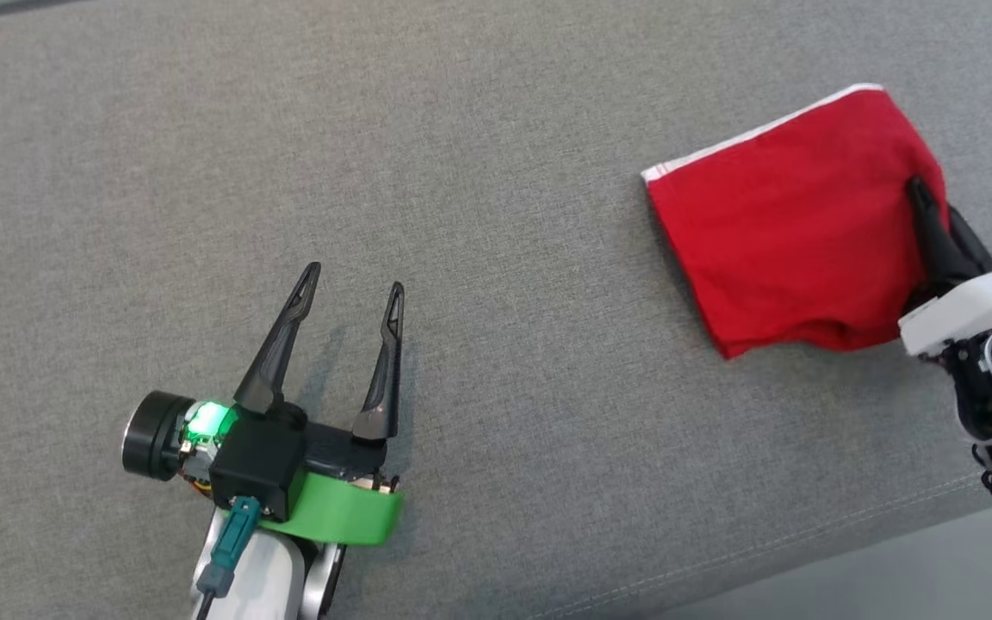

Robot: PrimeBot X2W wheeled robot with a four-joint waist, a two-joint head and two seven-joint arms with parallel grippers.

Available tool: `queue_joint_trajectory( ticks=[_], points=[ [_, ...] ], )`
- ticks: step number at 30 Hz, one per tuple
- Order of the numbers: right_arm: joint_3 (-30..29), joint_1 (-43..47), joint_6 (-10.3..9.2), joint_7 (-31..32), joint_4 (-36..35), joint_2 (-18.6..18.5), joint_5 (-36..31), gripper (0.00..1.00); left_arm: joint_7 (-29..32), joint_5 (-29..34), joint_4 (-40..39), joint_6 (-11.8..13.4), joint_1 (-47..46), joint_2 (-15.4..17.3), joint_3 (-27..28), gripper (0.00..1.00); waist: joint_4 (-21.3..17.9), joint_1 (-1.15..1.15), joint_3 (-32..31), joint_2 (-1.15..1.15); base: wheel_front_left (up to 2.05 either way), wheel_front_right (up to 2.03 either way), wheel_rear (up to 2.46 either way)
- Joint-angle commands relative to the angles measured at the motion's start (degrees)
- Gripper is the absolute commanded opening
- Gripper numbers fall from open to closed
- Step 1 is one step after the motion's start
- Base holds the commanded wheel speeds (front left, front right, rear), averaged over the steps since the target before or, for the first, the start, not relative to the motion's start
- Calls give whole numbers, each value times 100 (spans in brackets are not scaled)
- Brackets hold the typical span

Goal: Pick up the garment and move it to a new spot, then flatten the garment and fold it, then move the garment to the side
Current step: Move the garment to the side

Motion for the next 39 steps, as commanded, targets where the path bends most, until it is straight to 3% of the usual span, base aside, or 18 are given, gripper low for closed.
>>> queue_joint_trajectory(
  ticks=[1,11,16,28,39],
  points=[
    [-143,-179,0,-27,-51,-60,-196,0,0,104,-80,-54,-174,62,-50,100,102,0,417,-1,0,0,0],
    [-724,-1003,0,-27,-43,-413,-946,0,1,268,-670,-212,-828,196,-316,100,210,0,1438,-1,0,0,0],
    [-1232,-1240,-1,-27,71,-808,-1273,0,1,379,-1093,-250,-1154,324,-422,100,219,0,1873,-1,0,0,0],
    [-2226,-1198,-3,-27,229,-1465,-1729,0,1,429,-1343,-267,-1317,490,-551,100,282,0,2206,-1,0,0,0],
    [-2511,-1327,-3,-27,405,-1879,-2026,0,56,641,-1622,-149,-1461,558,-644,100,429,0,2362,-1,0,0,0]
  ],
)
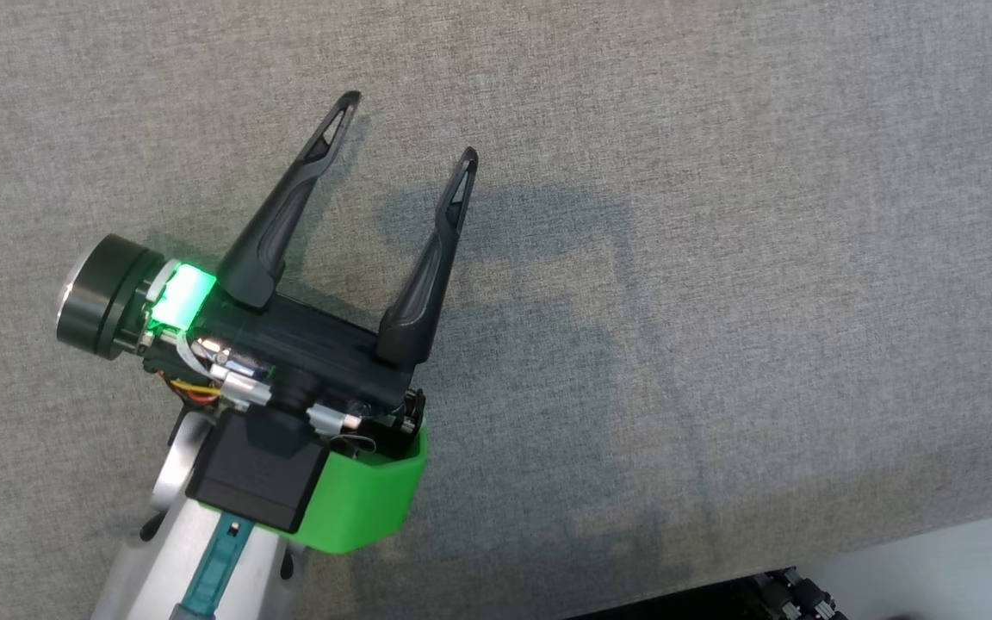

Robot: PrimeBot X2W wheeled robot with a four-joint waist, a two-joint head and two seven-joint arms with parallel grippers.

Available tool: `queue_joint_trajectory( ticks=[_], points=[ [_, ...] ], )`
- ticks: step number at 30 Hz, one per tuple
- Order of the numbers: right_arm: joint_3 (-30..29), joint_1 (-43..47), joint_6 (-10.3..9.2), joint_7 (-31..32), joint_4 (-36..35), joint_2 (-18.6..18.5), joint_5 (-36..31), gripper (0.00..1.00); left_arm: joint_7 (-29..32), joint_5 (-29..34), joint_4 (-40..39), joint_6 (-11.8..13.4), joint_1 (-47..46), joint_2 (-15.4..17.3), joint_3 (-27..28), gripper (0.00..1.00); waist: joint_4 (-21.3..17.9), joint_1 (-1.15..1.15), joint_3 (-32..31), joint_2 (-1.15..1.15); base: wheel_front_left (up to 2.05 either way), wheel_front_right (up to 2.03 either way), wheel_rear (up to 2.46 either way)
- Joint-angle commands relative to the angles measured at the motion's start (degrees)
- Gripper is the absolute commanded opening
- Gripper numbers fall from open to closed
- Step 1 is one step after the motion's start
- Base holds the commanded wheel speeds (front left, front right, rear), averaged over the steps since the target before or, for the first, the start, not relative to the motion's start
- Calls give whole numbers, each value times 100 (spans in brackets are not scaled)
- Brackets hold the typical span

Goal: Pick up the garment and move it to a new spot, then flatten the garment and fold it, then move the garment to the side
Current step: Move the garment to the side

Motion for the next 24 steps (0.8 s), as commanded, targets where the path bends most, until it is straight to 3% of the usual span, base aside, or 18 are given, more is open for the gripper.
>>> queue_joint_trajectory(
  ticks=[1,4,7,8,9,13,17,21,24],
  points=[
    [-47,-82,-6,-27,60,-65,-77,0,35,60,-64,44,-114,36,6,100,26,-1,40,0,0,0,0],
    [-22,-124,-6,-28,143,-91,-238,4,75,63,-134,63,-134,60,7,100,45,-1,71,0,0,0,0],
    [96,-100,-6,-27,320,-181,-485,39,84,122,-154,79,-151,107,-2,100,76,-1,73,0,0,0,0],
    [40,-149,-6,-28,376,-199,-553,64,82,138,-153,91,-143,126,-7,100,82,-1,73,0,0,0,0],
    [-85,-230,-7,-28,432,-188,-630,100,78,147,-155,99,-126,137,-9,100,84,-1,75,0,0,0,0],
    [-432,-321,-6,-23,525,-63,-1058,100,63,135,-142,134,-75,167,-3,100,85,-1,76,0,0,0,0],
    [-908,-453,-7,-23,312,164,-1903,100,41,85,-77,174,-43,153,-19,100,88,-1,-14,0,0,0,0],
    [-1117,-275,-6,-22,-326,920,-2342,100,-8,-42,79,259,28,61,14,100,126,-1,-282,0,0,0,0],
    [-1064,-79,-8,-23,-804,1405,-2308,100,-24,-321,353,353,174,-40,123,100,178,-1,-575,0,0,0,0]
  ],
)
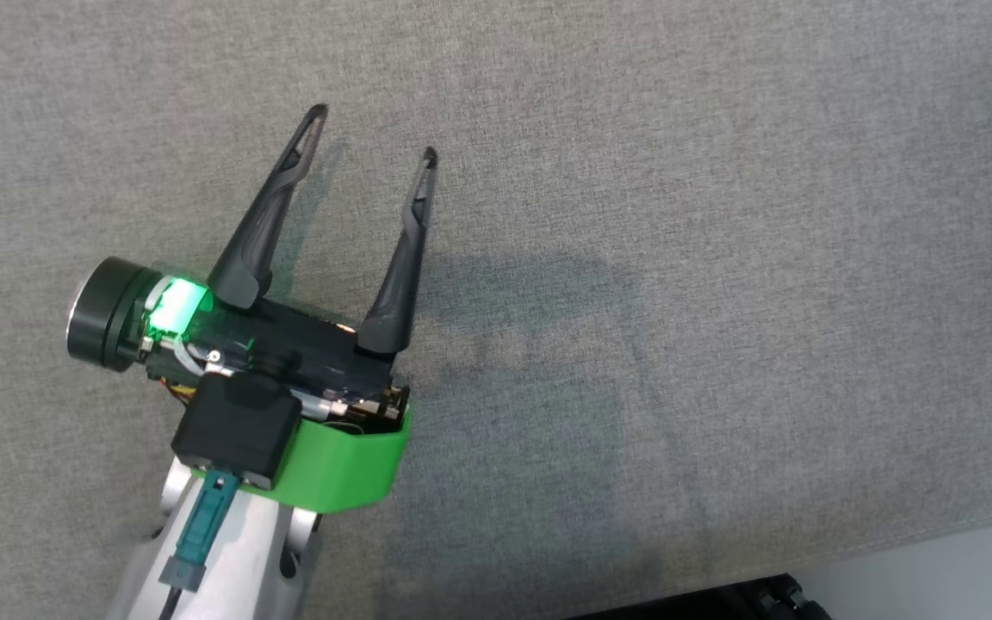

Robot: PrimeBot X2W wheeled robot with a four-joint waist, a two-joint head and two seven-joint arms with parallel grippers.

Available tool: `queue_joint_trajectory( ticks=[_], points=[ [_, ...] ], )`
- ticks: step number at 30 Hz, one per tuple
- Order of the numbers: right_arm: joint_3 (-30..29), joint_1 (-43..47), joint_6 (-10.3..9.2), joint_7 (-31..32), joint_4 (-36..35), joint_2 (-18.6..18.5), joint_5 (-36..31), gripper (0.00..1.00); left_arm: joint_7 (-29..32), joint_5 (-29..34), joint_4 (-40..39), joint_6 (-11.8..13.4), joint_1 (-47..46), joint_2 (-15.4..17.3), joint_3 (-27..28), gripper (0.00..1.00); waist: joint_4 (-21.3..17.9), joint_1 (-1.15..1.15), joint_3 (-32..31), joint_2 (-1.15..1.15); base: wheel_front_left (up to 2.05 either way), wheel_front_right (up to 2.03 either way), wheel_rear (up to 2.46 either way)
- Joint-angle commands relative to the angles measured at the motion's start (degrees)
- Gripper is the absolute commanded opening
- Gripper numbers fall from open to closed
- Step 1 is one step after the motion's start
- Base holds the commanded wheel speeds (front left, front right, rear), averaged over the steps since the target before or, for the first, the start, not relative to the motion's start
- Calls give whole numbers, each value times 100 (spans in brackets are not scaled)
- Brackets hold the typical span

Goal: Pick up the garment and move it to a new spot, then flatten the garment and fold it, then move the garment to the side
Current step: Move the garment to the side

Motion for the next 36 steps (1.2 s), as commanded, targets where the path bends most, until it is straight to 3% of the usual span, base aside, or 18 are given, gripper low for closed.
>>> queue_joint_trajectory(
  ticks=[1,8,13,19,30,36],
  points=[
    [82,149,-7,-18,-120,154,80,100,-29,-143,128,49,139,-34,74,100,83,0,-374,0,0,0,0],
    [915,1047,-8,-18,-558,1223,569,100,-40,-902,876,276,521,-289,590,100,367,0,-1335,0,0,0,0],
    [1584,1554,-8,-18,-426,1460,988,100,-42,-1248,1348,241,856,-409,982,100,600,0,-2040,0,0,0,0],
    [2084,2033,-8,-18,-449,1748,1122,100,-42,-1241,1755,275,1330,-461,1373,100,713,0,-2840,0,0,0,0],
    [1830,3323,-8,-18,-1496,2306,-82,100,-42,-1109,1941,65,2251,-482,1637,100,858,0,-4027,0,0,0,0],
    [1562,4042,-8,-18,-2029,2625,-276,100,-42,-1093,1731,-32,2613,-483,1652,100,875,0,-4269,0,0,0,0]
  ],
)
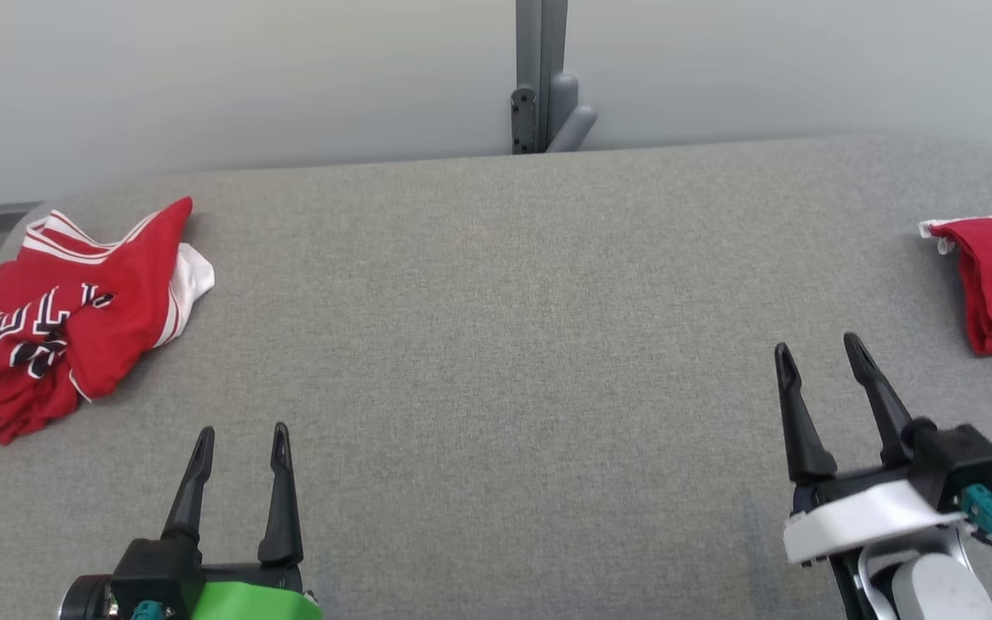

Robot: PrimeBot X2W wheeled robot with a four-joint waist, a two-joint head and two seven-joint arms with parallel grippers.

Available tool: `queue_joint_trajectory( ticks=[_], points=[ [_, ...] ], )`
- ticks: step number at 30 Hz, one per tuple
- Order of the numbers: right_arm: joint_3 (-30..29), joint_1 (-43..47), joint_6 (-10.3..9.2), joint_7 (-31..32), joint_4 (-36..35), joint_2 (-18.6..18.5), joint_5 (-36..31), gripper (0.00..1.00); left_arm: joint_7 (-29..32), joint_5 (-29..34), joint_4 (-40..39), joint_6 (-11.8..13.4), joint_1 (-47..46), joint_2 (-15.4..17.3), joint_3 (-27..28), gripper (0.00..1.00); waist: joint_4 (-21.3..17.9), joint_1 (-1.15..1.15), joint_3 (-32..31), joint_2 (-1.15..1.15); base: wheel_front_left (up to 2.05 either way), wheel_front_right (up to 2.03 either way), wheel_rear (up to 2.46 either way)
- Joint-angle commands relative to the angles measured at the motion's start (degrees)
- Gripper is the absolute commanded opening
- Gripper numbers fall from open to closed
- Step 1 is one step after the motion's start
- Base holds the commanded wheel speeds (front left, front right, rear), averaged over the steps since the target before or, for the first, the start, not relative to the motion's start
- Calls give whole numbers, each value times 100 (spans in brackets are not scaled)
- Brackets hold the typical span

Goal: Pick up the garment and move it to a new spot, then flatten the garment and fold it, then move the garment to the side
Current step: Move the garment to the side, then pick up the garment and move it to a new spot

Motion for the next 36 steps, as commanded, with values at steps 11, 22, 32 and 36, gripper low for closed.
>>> queue_joint_trajectory(
  ticks=[11,22,32,36],
  points=[
    [59,942,-8,-18,184,95,-68,100,-14,-11,-110,-59,559,0,18,100,-63,1,-655,0,0,0,0],
    [57,1080,-7,-18,227,155,-67,100,-14,88,-7,-106,632,1,-42,100,-88,1,-649,0,0,0,0],
    [56,1046,-8,-18,200,173,-55,100,-14,120,63,-134,652,0,-90,100,-85,1,-651,0,0,0,0],
    [50,1055,-8,-18,202,178,-50,100,-14,124,78,-143,647,0,-102,100,-74,1,-648,0,0,0,0]
  ],
)
